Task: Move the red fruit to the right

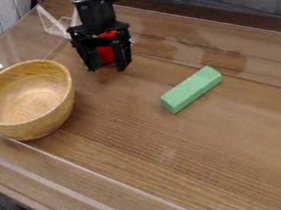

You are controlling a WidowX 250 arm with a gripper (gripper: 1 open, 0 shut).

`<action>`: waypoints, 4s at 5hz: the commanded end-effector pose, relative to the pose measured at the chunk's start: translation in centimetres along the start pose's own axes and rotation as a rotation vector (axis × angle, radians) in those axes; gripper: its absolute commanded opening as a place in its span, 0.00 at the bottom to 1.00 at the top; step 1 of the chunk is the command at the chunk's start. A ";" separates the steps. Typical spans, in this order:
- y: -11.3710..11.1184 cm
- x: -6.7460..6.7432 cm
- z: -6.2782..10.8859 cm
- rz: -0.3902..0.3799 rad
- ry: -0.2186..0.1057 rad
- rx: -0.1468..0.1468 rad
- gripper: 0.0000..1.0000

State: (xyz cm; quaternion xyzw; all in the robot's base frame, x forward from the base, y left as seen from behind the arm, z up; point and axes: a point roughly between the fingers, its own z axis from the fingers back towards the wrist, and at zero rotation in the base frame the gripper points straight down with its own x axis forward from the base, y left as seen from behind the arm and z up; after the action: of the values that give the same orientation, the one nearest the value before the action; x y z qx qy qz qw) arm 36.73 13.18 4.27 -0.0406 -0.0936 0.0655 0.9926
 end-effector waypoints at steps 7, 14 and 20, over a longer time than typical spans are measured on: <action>-0.1 1.3 3.4 0.003 -0.114 0.030 0.00; -0.7 1.0 4.8 -0.002 -0.143 0.030 0.00; -1.5 0.6 5.8 -0.015 -0.161 0.026 0.00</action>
State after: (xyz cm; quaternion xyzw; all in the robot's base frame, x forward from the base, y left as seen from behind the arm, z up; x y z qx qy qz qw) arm 35.94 12.30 6.97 -0.0341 -0.1321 0.0692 0.9882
